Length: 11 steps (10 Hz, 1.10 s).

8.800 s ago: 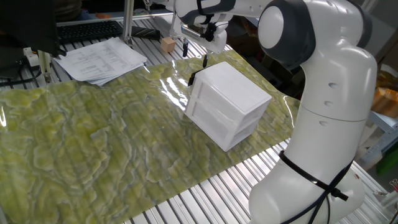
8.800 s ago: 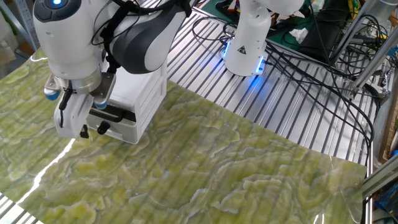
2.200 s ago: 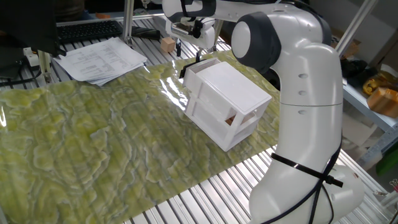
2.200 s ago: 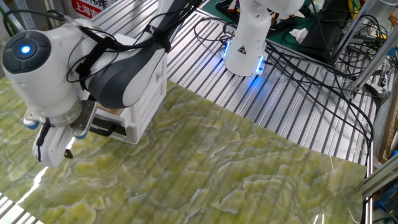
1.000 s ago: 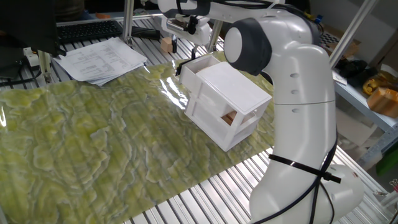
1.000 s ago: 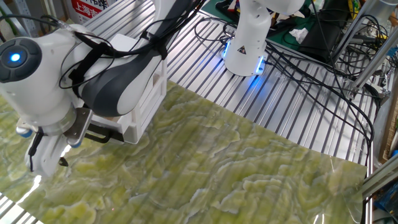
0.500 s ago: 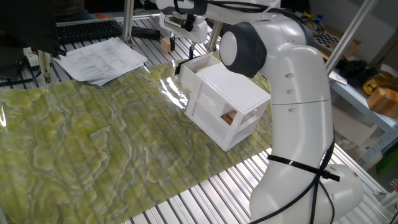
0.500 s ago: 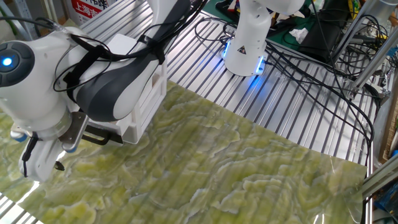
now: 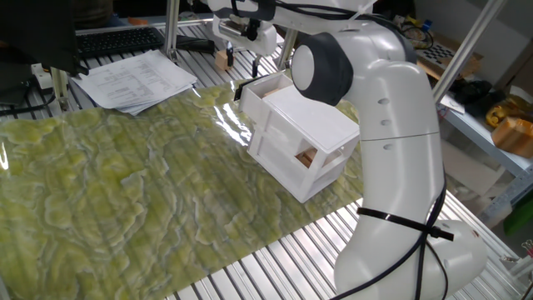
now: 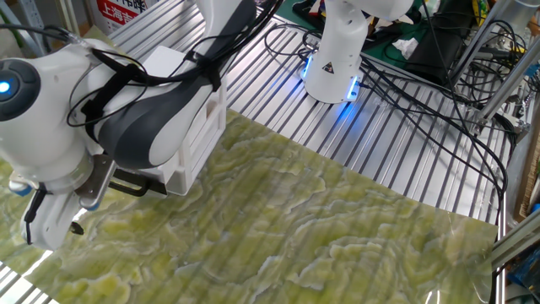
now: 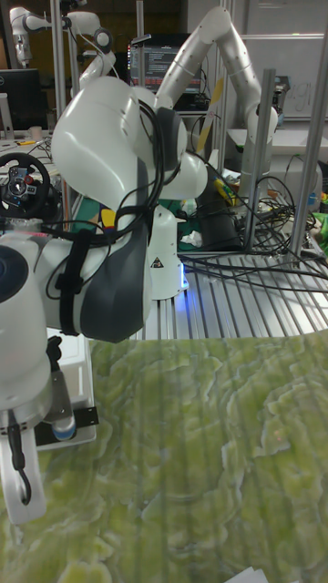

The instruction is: Take something out of a drawer

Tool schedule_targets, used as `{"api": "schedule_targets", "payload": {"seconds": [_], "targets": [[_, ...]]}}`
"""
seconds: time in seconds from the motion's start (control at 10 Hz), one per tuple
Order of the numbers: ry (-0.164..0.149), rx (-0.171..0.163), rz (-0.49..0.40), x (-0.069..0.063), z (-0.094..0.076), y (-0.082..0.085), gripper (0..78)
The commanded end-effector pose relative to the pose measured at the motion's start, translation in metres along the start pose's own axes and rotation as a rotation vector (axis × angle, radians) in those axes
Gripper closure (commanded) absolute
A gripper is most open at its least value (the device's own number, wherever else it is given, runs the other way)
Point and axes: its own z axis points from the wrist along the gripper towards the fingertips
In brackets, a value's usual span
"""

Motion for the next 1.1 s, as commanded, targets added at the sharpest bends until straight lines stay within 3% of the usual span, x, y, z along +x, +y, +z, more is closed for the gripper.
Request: {"api": "schedule_targets", "payload": {"seconds": [0.1,0.4,0.7,1.1], "targets": [[-0.006,0.007,0.003,0.0,-0.003,0.0,0.1],[-0.005,0.023,-0.012,0.0,-0.013,-0.004,0.1],[-0.004,0.008,-0.092,-0.001,-0.034,-0.01,0.1],[0.03,-0.032,-0.4,-0.008,-0.066,-0.035,0.1]]}}
